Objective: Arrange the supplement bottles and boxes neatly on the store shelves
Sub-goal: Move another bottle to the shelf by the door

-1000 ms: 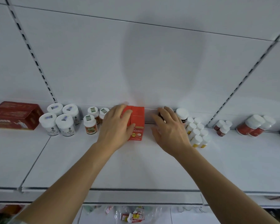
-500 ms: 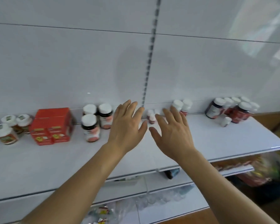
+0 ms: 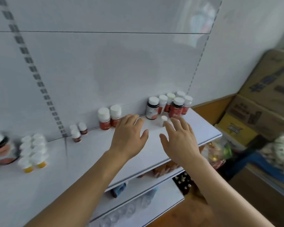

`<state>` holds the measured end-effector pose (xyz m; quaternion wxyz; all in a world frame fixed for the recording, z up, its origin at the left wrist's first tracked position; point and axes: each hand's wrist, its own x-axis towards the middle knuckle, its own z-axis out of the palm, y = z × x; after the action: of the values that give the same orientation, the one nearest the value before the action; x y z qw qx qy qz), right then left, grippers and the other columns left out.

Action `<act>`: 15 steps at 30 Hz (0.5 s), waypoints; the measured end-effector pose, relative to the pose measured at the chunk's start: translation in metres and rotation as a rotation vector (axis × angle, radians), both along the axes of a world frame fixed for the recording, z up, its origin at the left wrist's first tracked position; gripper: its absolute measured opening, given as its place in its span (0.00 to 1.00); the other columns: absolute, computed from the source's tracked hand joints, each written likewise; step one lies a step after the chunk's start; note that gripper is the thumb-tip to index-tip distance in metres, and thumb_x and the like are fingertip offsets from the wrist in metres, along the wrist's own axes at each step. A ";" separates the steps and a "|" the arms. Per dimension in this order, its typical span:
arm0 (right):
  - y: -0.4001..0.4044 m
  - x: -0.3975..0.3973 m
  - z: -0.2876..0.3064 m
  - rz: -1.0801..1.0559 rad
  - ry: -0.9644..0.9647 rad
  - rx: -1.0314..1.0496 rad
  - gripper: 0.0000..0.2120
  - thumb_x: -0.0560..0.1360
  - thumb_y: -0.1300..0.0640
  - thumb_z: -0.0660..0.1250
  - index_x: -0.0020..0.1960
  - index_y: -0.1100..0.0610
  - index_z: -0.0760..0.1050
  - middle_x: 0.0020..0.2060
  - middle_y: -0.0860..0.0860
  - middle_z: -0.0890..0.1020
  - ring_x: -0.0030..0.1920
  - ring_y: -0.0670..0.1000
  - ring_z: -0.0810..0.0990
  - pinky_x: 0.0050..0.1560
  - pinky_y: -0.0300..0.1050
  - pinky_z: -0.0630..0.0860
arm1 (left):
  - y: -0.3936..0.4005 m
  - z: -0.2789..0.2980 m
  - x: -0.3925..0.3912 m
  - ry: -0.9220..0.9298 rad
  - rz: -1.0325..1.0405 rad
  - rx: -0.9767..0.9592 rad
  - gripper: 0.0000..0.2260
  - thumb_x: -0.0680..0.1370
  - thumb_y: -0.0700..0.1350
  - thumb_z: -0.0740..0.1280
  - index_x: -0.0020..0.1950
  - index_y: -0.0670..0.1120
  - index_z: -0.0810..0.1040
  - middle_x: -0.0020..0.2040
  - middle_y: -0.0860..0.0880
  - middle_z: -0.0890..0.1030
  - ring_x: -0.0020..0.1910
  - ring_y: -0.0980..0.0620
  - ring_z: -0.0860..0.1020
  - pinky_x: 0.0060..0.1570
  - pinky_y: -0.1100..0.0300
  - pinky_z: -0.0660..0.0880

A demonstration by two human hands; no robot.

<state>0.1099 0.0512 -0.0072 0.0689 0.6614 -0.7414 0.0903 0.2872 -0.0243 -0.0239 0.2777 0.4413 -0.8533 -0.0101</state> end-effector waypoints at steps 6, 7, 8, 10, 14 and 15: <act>-0.042 -0.089 -0.006 -0.056 -0.004 0.085 0.27 0.83 0.44 0.55 0.79 0.53 0.59 0.77 0.52 0.63 0.80 0.58 0.53 0.79 0.55 0.53 | -0.057 -0.018 -0.092 0.019 -0.070 0.121 0.19 0.80 0.53 0.62 0.68 0.45 0.75 0.66 0.48 0.78 0.63 0.45 0.75 0.63 0.51 0.71; -0.050 -0.102 -0.005 -0.054 0.000 0.080 0.27 0.83 0.45 0.56 0.79 0.53 0.60 0.76 0.52 0.65 0.79 0.58 0.54 0.78 0.55 0.55 | -0.065 -0.021 -0.104 0.018 -0.074 0.144 0.20 0.80 0.53 0.63 0.69 0.45 0.74 0.67 0.48 0.77 0.64 0.46 0.74 0.63 0.52 0.71; -0.059 -0.114 -0.005 -0.051 0.001 0.068 0.26 0.82 0.46 0.58 0.78 0.54 0.62 0.75 0.52 0.67 0.78 0.59 0.56 0.77 0.54 0.56 | -0.073 -0.024 -0.115 0.016 -0.074 0.170 0.20 0.80 0.53 0.63 0.69 0.45 0.74 0.67 0.49 0.77 0.64 0.46 0.74 0.63 0.52 0.72; -0.077 -0.137 -0.009 -0.043 -0.014 0.049 0.24 0.81 0.49 0.60 0.75 0.55 0.65 0.73 0.53 0.70 0.77 0.60 0.60 0.76 0.54 0.59 | -0.088 -0.033 -0.132 -0.010 -0.048 0.226 0.20 0.80 0.52 0.64 0.69 0.46 0.73 0.66 0.48 0.76 0.63 0.45 0.74 0.61 0.51 0.73; -0.105 -0.168 -0.020 0.024 -0.061 0.000 0.25 0.78 0.54 0.65 0.74 0.56 0.68 0.70 0.54 0.73 0.74 0.61 0.65 0.75 0.55 0.63 | -0.100 -0.055 -0.155 -0.095 0.016 0.364 0.21 0.79 0.51 0.64 0.71 0.48 0.69 0.70 0.48 0.71 0.64 0.43 0.73 0.59 0.49 0.74; -0.114 -0.175 -0.022 0.048 -0.072 -0.017 0.26 0.77 0.55 0.66 0.74 0.57 0.68 0.70 0.55 0.73 0.73 0.61 0.65 0.74 0.57 0.65 | -0.103 -0.058 -0.160 -0.095 0.048 0.389 0.21 0.79 0.51 0.64 0.72 0.48 0.68 0.71 0.49 0.70 0.64 0.43 0.73 0.59 0.49 0.73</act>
<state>-0.0656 -0.0632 -0.0288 0.0456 0.6748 -0.7264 0.1220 0.1272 -0.1273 -0.0814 0.1471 0.5069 -0.8365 -0.1472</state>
